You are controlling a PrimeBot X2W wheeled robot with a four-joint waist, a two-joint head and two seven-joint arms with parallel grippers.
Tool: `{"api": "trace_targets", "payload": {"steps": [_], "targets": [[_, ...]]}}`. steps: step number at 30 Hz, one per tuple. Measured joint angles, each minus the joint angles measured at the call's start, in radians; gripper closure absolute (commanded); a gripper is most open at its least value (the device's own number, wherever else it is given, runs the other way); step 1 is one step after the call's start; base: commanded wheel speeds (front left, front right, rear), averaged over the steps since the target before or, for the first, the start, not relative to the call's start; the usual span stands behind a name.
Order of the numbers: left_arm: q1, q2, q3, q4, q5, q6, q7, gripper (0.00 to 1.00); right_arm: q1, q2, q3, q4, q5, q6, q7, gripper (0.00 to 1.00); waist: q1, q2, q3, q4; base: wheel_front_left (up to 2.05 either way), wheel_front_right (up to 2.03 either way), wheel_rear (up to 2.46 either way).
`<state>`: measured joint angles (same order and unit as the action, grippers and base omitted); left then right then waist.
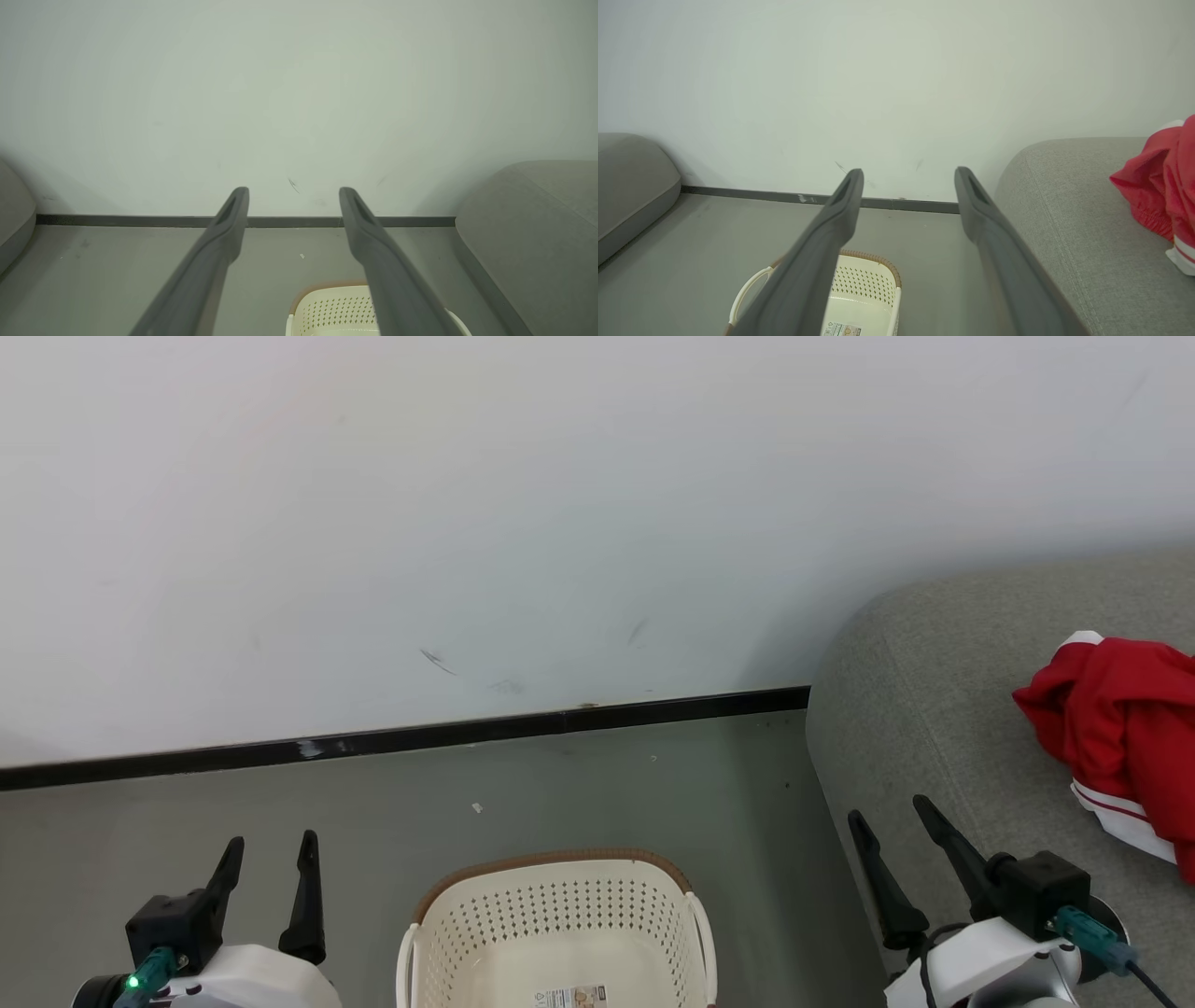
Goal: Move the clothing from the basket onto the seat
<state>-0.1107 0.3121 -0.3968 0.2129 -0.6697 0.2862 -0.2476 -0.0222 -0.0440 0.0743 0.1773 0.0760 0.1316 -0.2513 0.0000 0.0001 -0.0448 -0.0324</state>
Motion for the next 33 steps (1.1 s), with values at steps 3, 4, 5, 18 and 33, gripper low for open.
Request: {"api": "trace_targets", "payload": {"steps": [3,4,5,18,33], "targets": [[0.000,0.000,-0.005,0.000,-0.001,-0.002,0.007,0.00,0.000,0.000,0.002,-0.005,0.008,0.000,0.000,0.00,0.0000,0.0000,0.002,0.002,0.00,0.00,0.00],[0.000,0.001,-0.005,0.001,-0.001,-0.006,0.009,0.00,0.000,0.000,0.004,-0.006,0.010,0.000,0.000,0.00,0.0000,0.0000,0.003,0.003,0.00,0.00,0.00],[0.000,0.003,-0.005,0.001,-0.001,-0.008,0.009,0.00,0.000,0.000,0.005,-0.007,0.012,0.000,0.000,0.00,0.0000,0.0000,0.004,0.003,0.00,0.00,0.00],[-0.005,0.008,-0.002,0.005,0.003,0.003,0.017,0.00,0.000,0.000,0.009,-0.018,0.028,0.000,0.000,0.00,0.0000,0.0000,0.014,0.009,0.00,0.00,0.00],[0.056,-0.060,-0.008,0.064,-0.029,0.000,0.028,1.00,0.060,0.012,0.020,0.031,0.063,0.000,0.004,1.00,0.0000,0.0000,0.017,0.012,0.00,0.00,0.00]]}}
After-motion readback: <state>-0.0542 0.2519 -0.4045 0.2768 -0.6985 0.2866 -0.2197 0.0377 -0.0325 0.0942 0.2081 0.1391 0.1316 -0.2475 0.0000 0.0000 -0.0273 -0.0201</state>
